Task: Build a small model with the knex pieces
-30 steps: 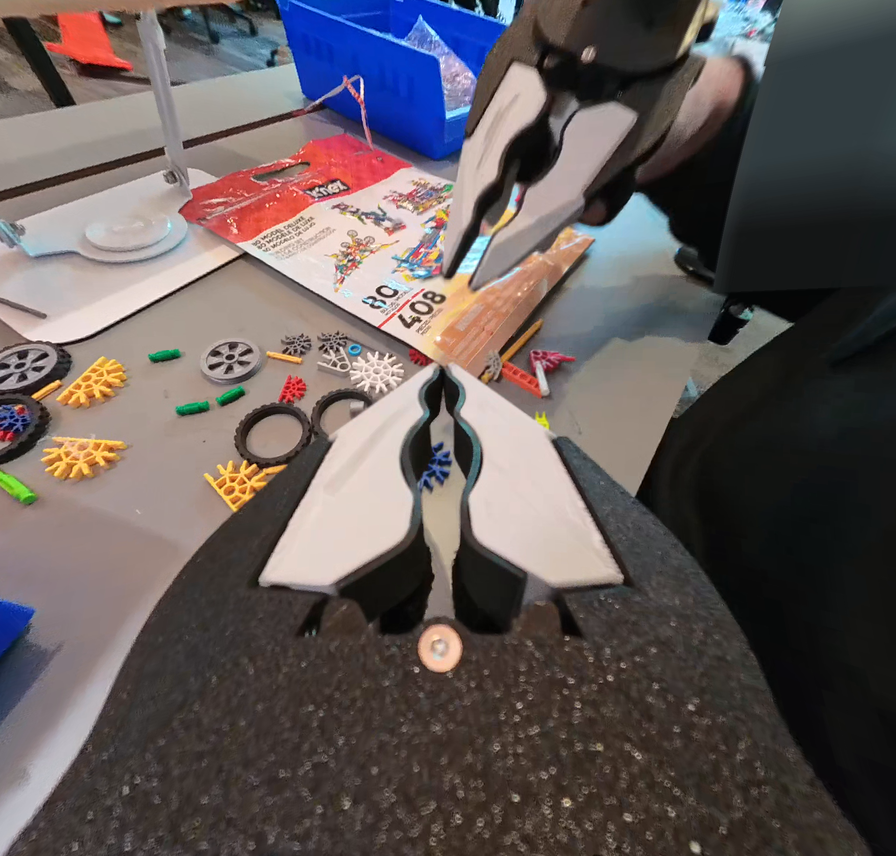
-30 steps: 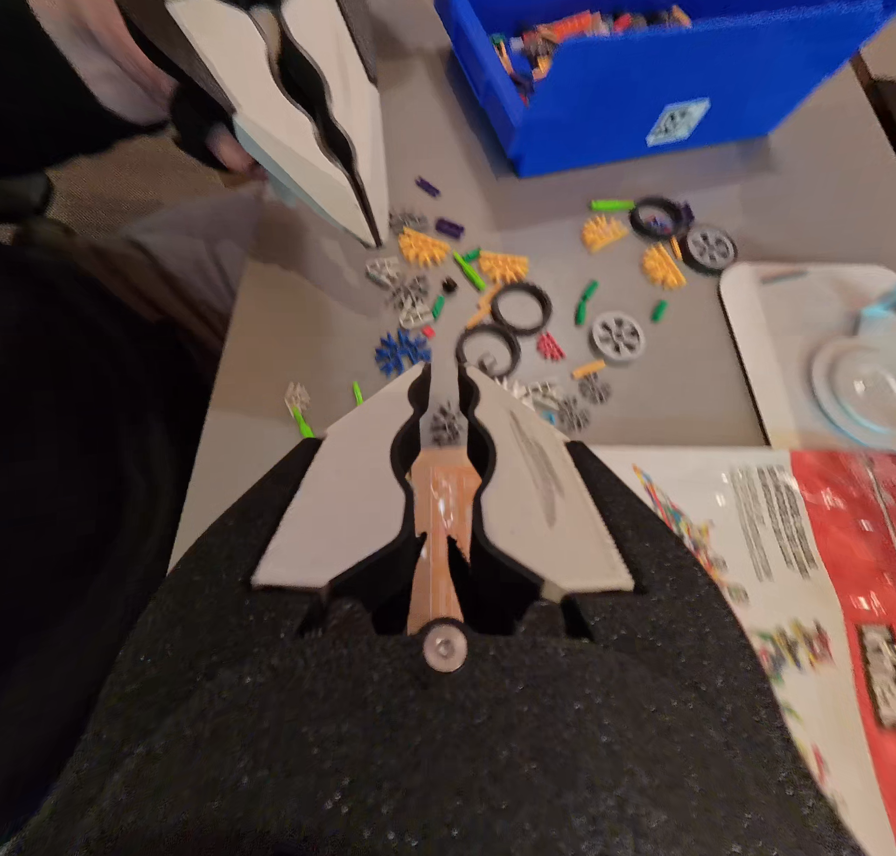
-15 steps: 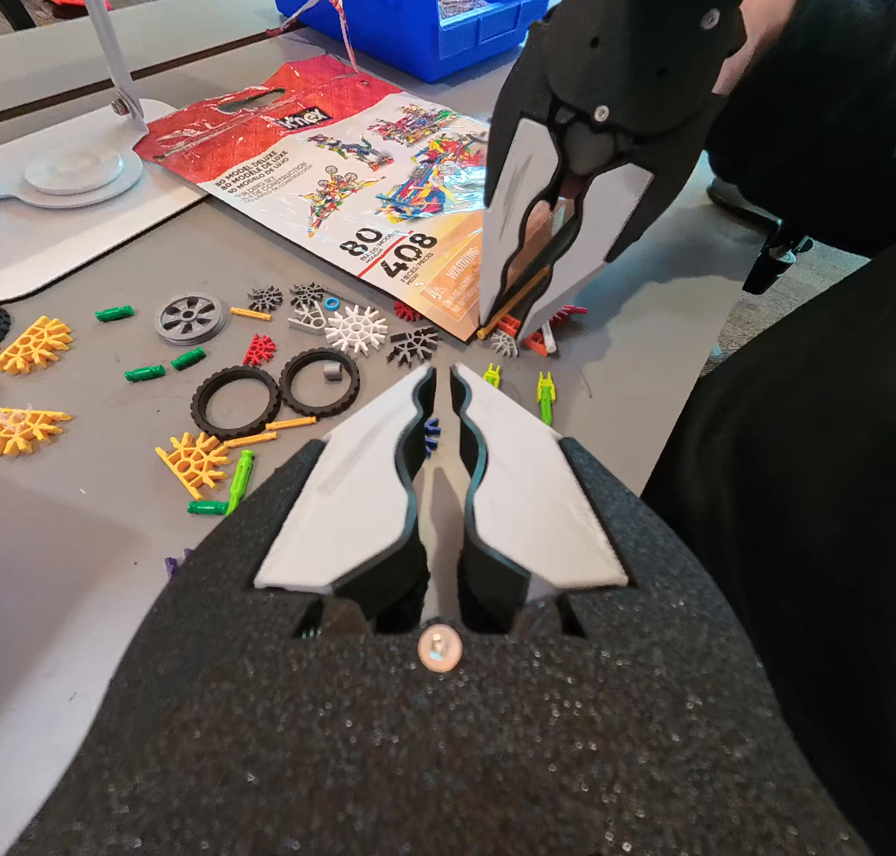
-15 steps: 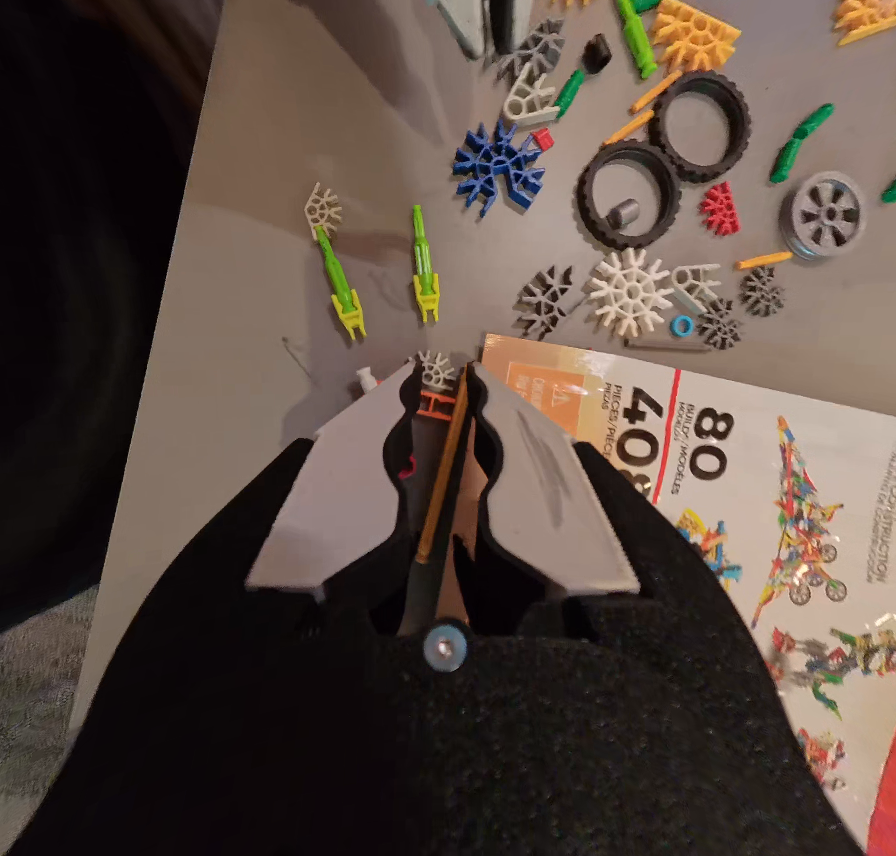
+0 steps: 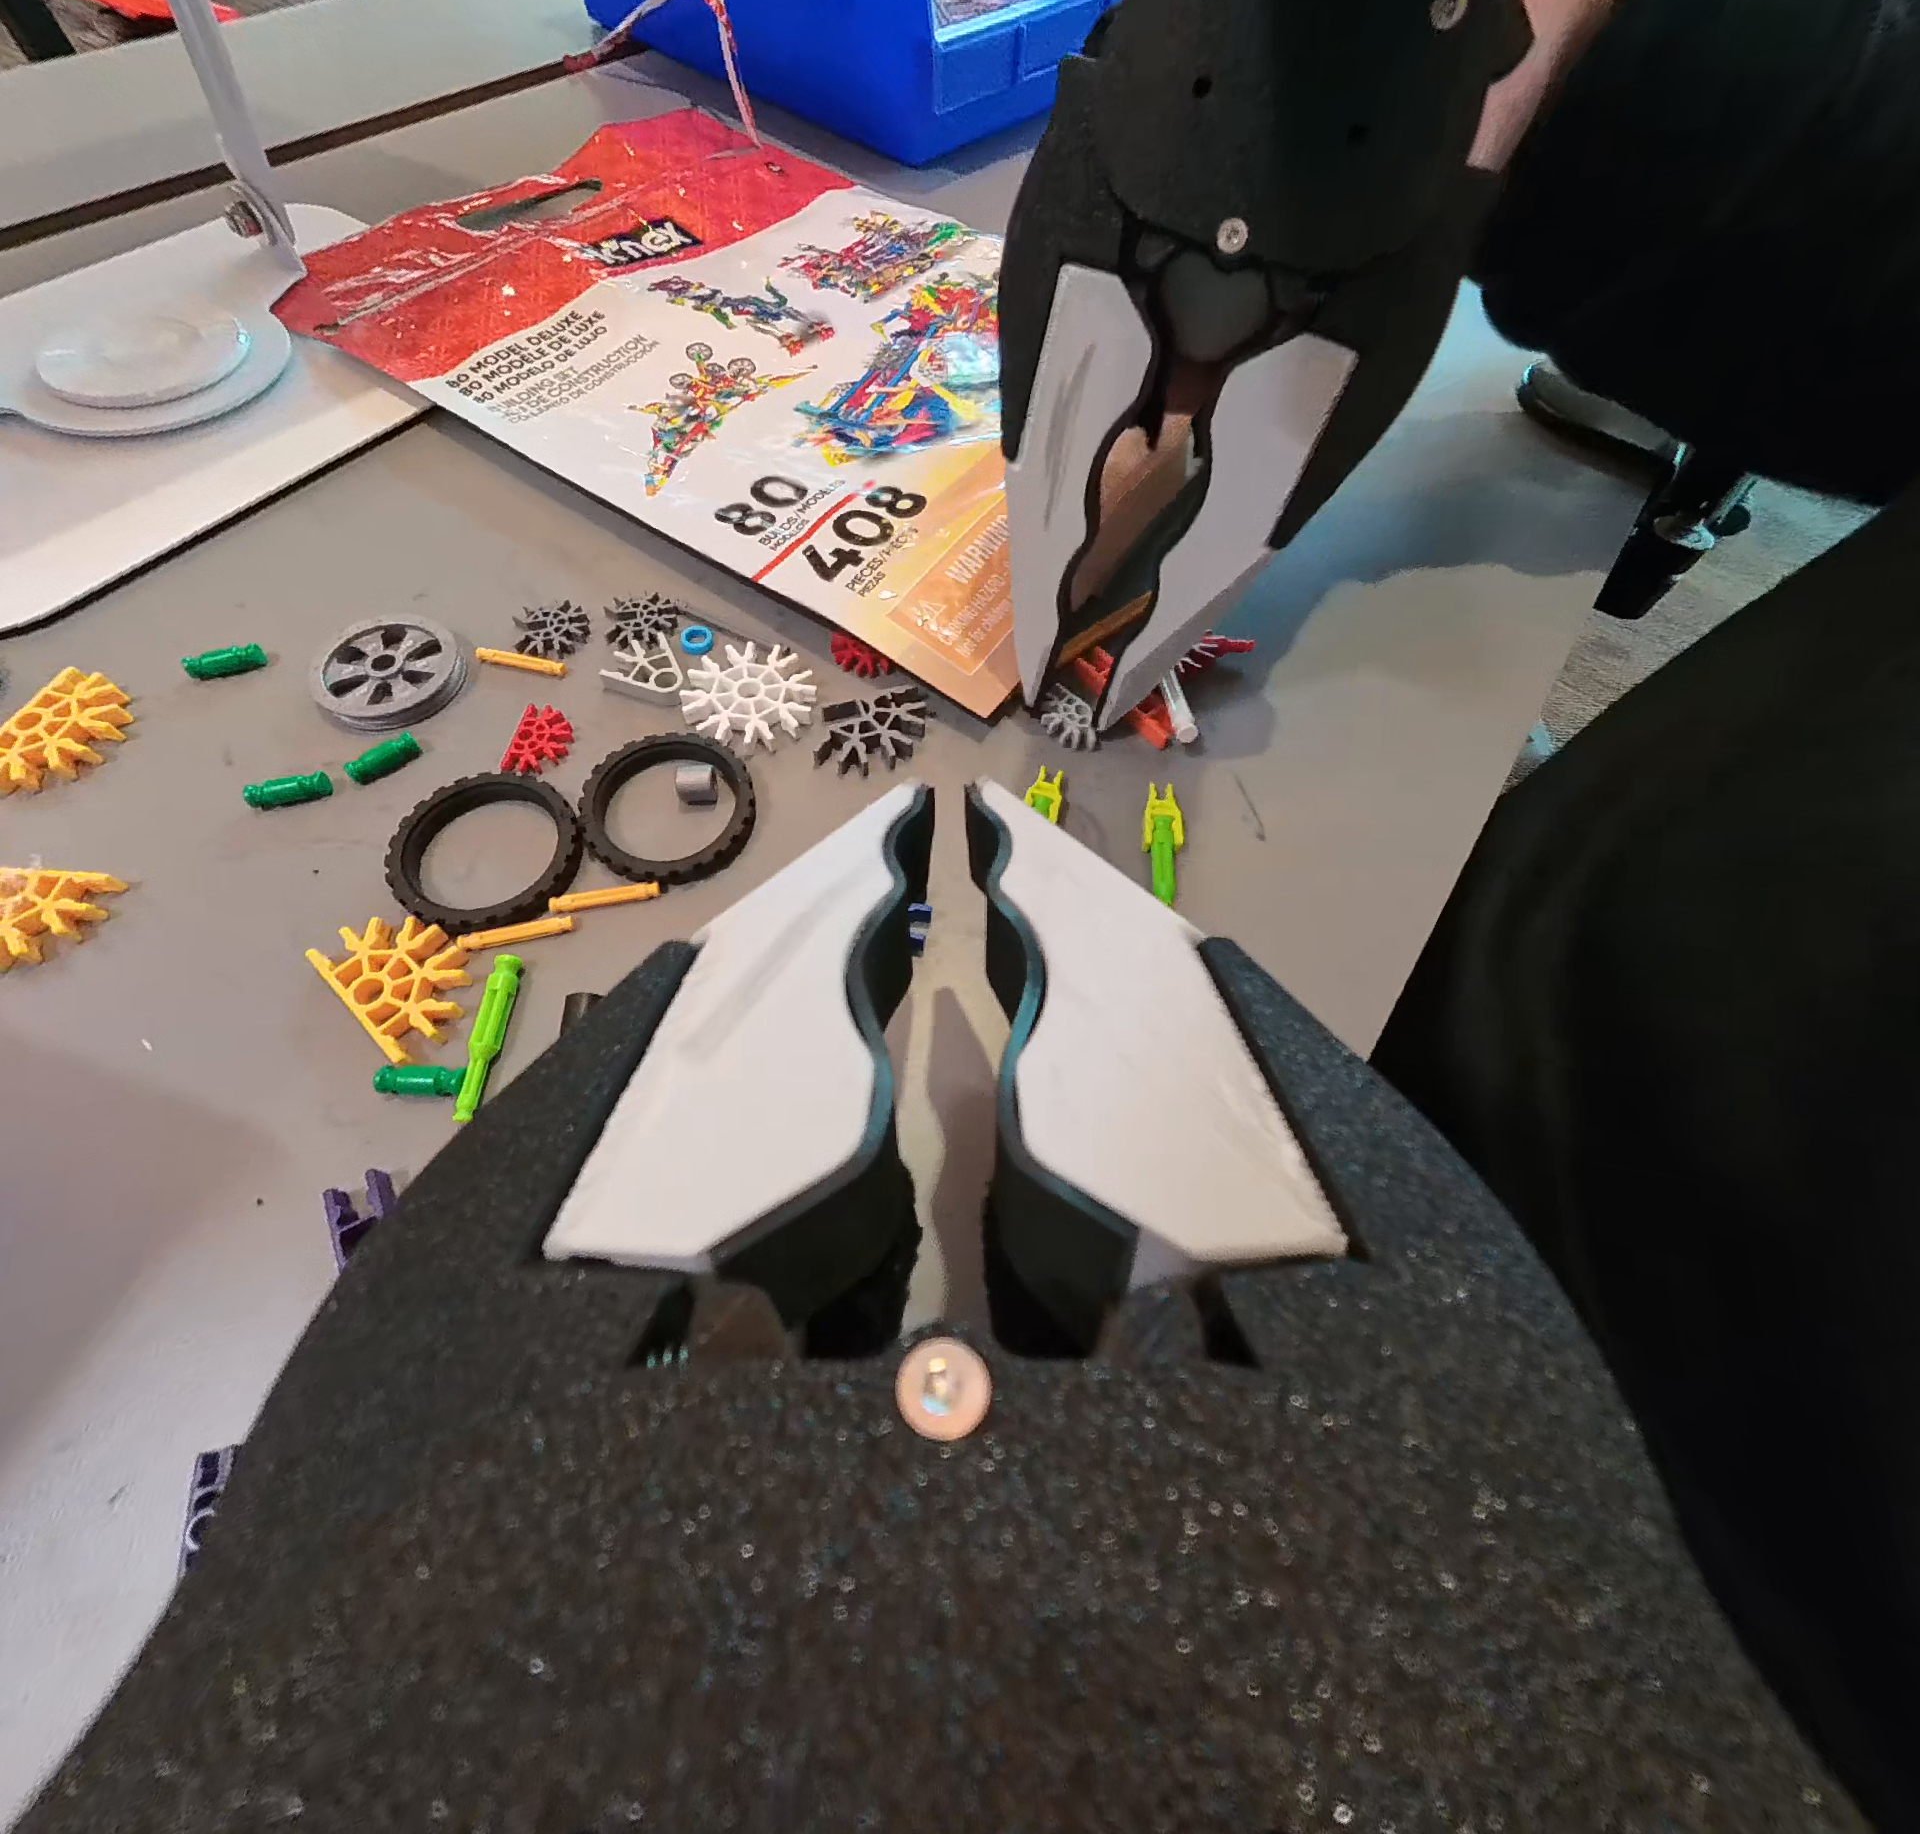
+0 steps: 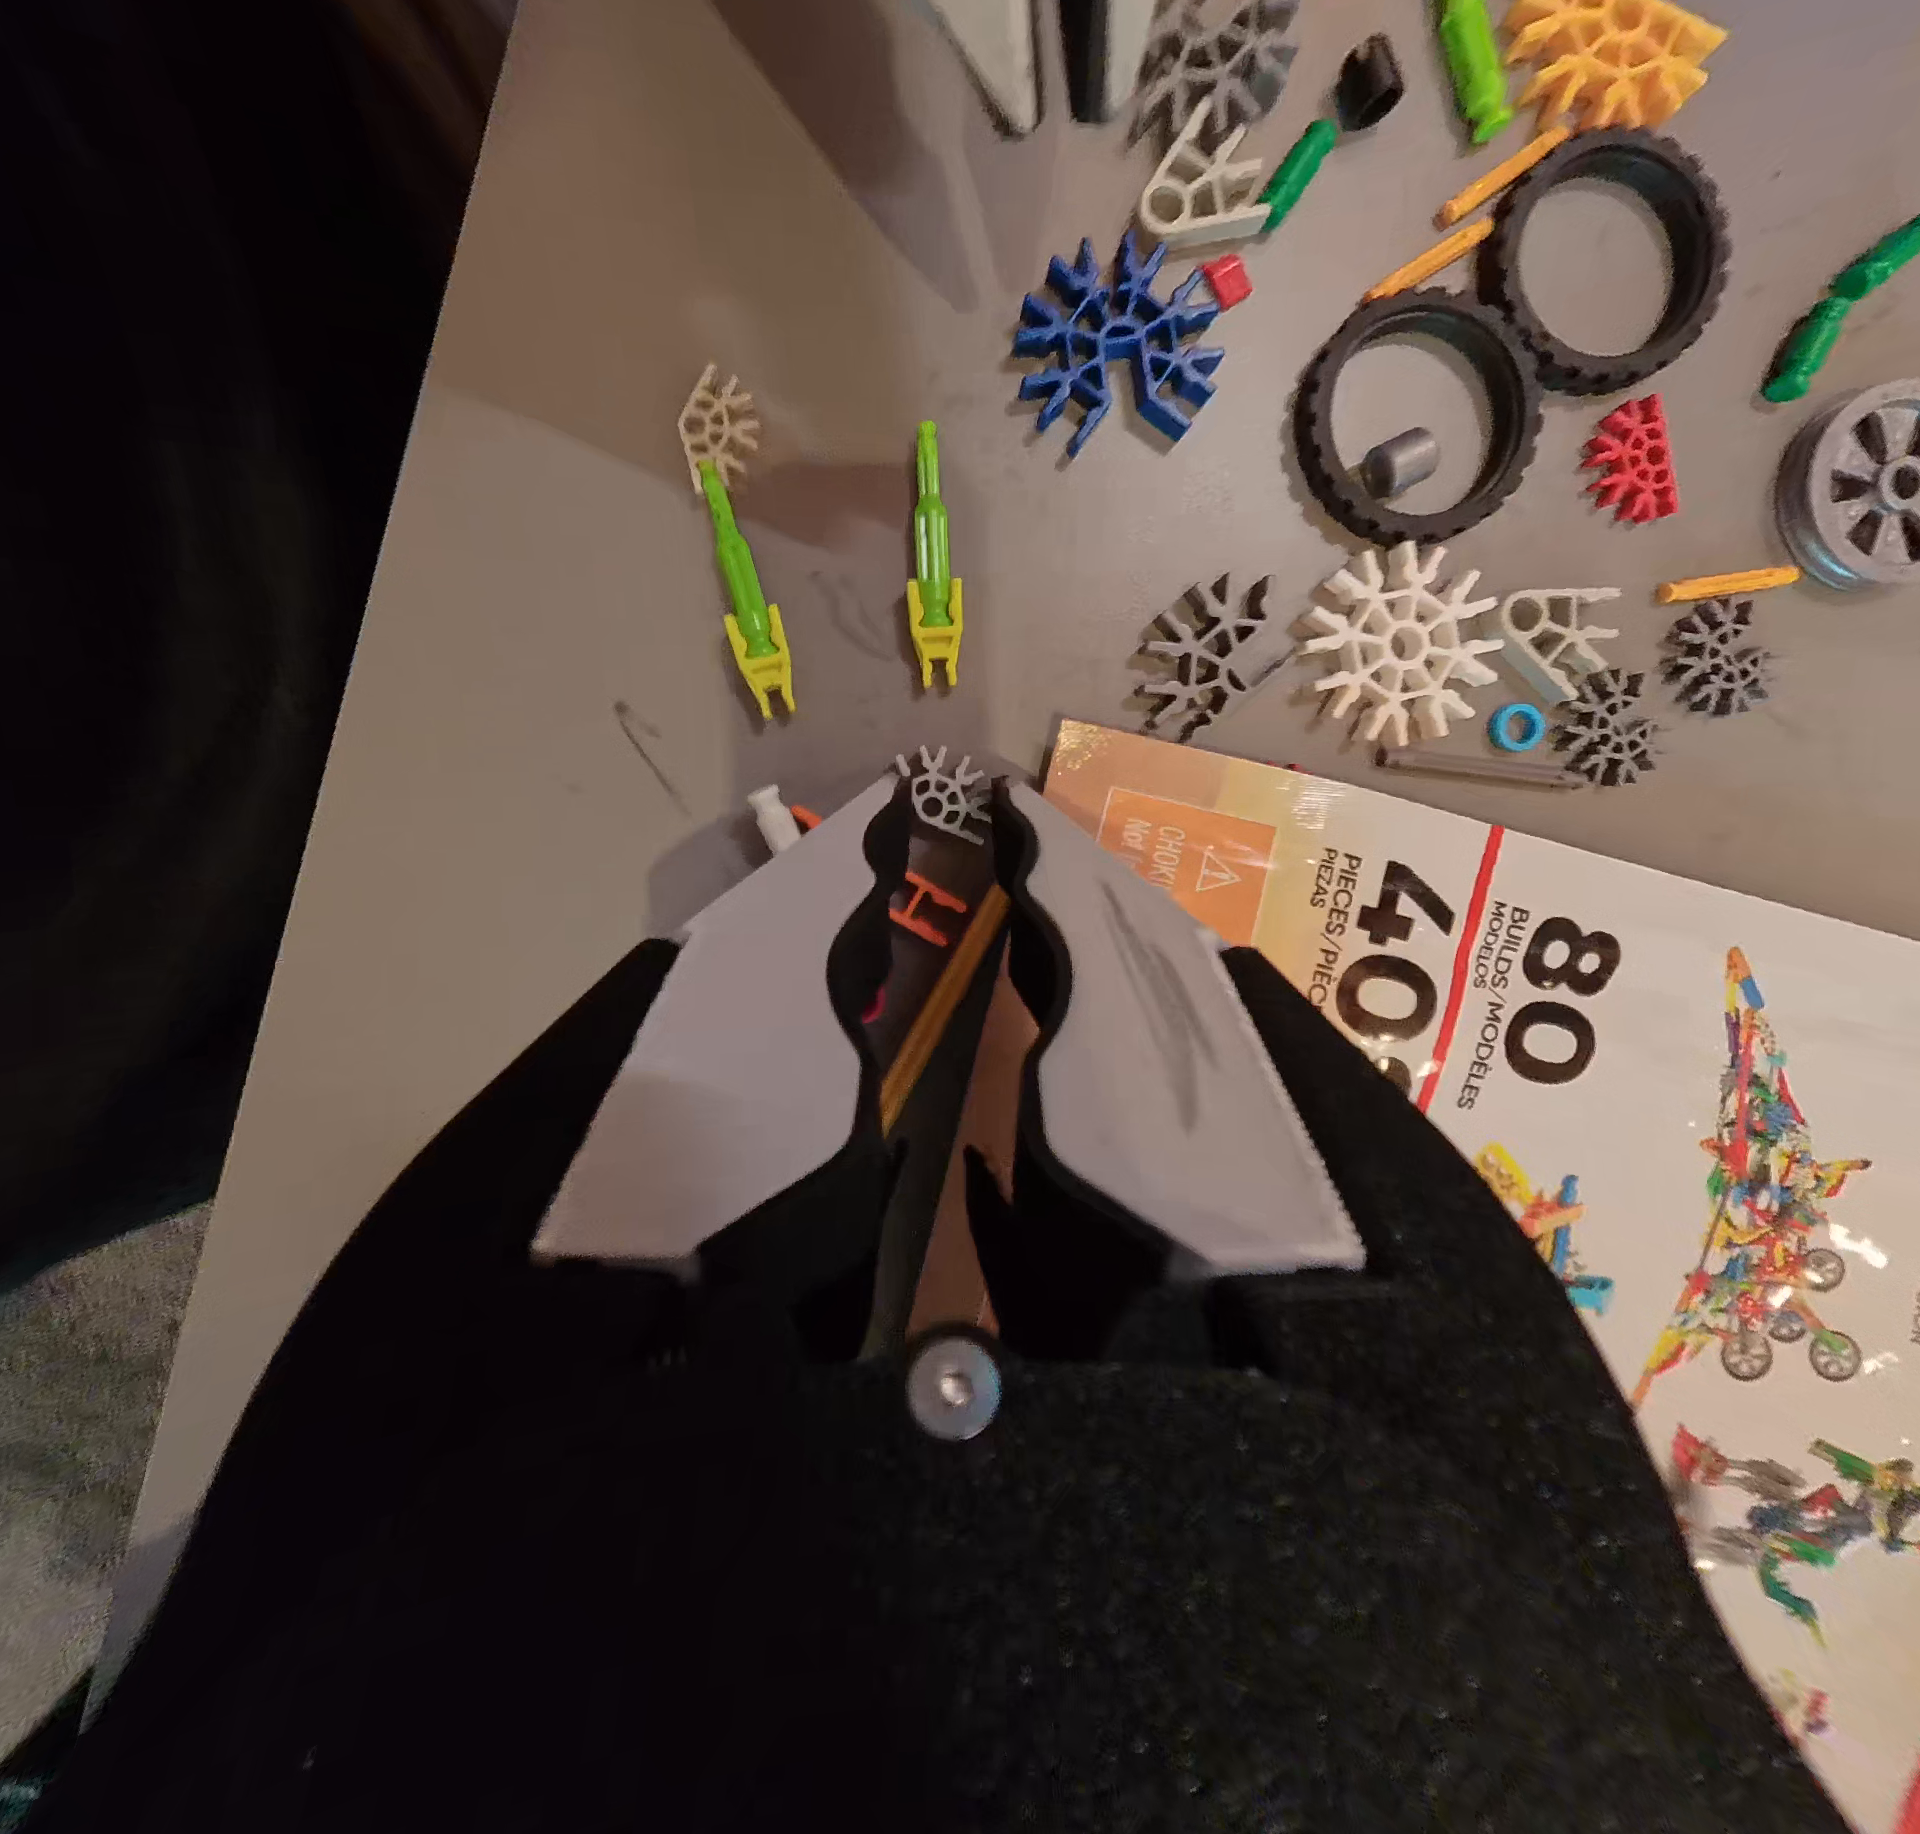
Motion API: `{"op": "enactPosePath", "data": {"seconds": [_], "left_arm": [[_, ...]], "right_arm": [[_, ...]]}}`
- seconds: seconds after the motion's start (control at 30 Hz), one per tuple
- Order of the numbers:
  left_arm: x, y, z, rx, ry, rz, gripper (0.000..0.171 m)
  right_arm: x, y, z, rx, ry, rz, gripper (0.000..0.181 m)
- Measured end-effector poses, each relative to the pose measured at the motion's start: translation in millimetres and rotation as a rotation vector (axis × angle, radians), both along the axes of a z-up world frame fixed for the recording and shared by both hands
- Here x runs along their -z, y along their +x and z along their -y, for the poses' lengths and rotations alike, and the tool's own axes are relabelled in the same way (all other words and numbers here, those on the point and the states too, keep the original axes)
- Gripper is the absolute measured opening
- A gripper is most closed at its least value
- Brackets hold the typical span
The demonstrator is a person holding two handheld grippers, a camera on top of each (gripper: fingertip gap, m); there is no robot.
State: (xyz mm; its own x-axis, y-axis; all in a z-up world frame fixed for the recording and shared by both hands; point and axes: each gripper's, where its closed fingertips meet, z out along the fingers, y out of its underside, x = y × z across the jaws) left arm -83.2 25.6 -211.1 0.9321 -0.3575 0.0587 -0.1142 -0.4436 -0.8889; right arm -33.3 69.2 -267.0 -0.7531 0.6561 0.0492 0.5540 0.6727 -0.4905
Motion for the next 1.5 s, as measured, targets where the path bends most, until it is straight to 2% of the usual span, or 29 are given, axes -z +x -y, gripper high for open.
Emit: {"op": "enactPosePath", "data": {"seconds": [0.13, 0.27, 0.3, 0.4, 0.43, 0.53, 0.63, 0.77, 0.8, 0.9, 0.97, 1.07, 1.13, 1.23, 1.5], "left_arm": [[-2.0, 1.0, -2.7, -0.025, 0.023, -0.001, 0.005], [-6.3, 3.6, -7.2, -0.050, 0.090, -0.109, 0.009], [-6.1, 5.4, -8.1, -0.053, 0.098, -0.138, 0.009], [-8.6, 9.2, -12.3, -0.066, 0.134, -0.195, 0.009], [-7.3, 10.6, -13.5, -0.066, 0.132, -0.201, 0.010], [0.4, 2.2, -14.8, -0.095, 0.114, -0.238, 0.011], [-2.4, -19.9, -6.7, -0.161, 0.125, -0.185, 0.010], [-37.8, -49.3, 23.2, -0.228, 0.227, -0.034, 0.009], [-39.9, -56.5, 30.2, -0.246, 0.219, -0.007, 0.009], [-25.1, -70.5, 51.4, -0.278, 0.126, -0.067, 0.009], [-7.0, -59.0, 67.1, -0.220, 0.015, -0.093, 0.010], [22.8, -48.4, 87.9, -0.208, -0.160, -0.175, 0.016], [31.9, -41.2, 92.1, -0.233, -0.203, -0.179, 0.018], [52.4, -39.9, 98.6, -0.268, -0.297, -0.286, 0.023], [55.7, -35.0, 94.0, -0.291, -0.297, -0.326, 0.014]], "right_arm": [[-17.9, -12.0, 0.9, 0.092, -0.123, -0.086, 0.013], [-45.1, -24.8, 10.9, 0.194, -0.325, -0.172, 0.013], [-51.2, -27.8, 14.7, 0.212, -0.373, -0.194, 0.000], [-66.7, -39.4, 18.3, 0.298, -0.497, -0.271, 0.000], [-66.3, -41.3, 16.9, 0.325, -0.503, -0.282, 0.000], [-51.5, -40.6, 3.0, 0.379, -0.377, -0.296, 0.000], [-47.8, -34.4, -2.4, 0.380, -0.306, -0.310, 0.000], [-50.3, -30.5, -2.9, 0.344, -0.300, -0.337, 0.000], [-50.6, -31.6, -3.4, 0.342, -0.314, -0.340, 0.000], [-52.3, -35.7, -0.8, 0.333, -0.334, -0.347, 0.000], [-52.9, -37.1, 3.5, 0.317, -0.332, -0.352, 0.000], [-49.1, -38.5, 6.0, 0.310, -0.323, -0.350, 0.000], [-45.6, -38.4, 6.1, 0.305, -0.326, -0.341, 0.000], [-40.2, -35.8, 9.7, 0.284, -0.333, -0.311, 0.000], [-28.9, -32.6, 18.1, 0.234, -0.299, -0.278, 0.002]]}}
